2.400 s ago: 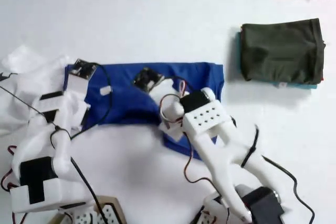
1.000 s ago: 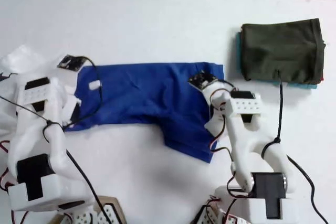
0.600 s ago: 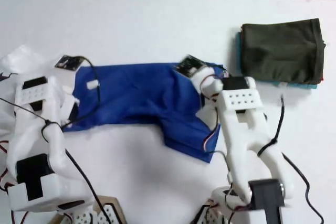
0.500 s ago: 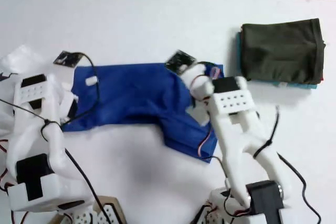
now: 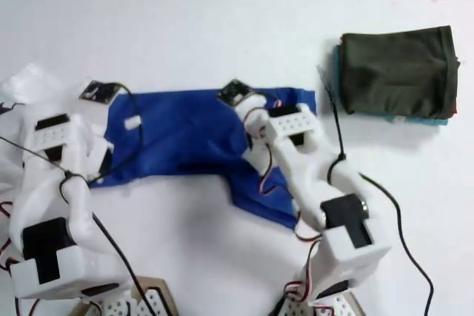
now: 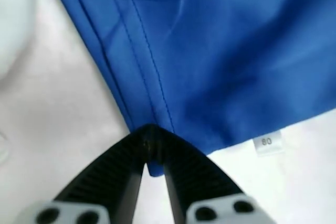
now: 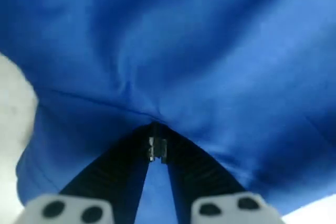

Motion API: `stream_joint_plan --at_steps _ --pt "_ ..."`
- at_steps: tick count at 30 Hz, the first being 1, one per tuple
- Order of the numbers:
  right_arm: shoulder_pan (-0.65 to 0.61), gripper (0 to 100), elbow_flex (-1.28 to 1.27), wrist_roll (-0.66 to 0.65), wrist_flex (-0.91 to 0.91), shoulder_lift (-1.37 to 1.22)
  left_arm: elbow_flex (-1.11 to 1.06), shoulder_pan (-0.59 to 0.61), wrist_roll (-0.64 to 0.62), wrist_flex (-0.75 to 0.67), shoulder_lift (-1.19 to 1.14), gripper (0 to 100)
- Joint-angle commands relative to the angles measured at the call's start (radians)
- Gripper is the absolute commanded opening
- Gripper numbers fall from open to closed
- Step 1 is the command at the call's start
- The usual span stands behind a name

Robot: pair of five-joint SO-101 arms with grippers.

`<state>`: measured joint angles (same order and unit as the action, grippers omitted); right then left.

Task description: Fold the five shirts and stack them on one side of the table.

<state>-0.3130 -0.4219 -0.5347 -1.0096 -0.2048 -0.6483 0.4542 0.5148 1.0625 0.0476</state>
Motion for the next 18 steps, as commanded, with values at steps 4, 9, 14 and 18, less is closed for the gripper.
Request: stream_joint_plan --at_steps 4,9,14,18 --pt "0.099 1.9 0.032 -0.077 -0.036 -0.022 -0.061 -0.003 0.006 -0.094 0.011 3" --pt "0.102 1.9 0.032 -0.135 -0.107 -0.022 -0.073 -0.002 0.006 -0.117 0.011 3" --pt "0.09 1.9 0.032 -0.158 -0.168 0.025 -0.05 -0.002 0.003 -0.106 0.012 3" --pt "0.056 1.9 0.026 -0.153 -0.216 0.208 -0.056 -0.006 0.003 -0.11 0.012 3"
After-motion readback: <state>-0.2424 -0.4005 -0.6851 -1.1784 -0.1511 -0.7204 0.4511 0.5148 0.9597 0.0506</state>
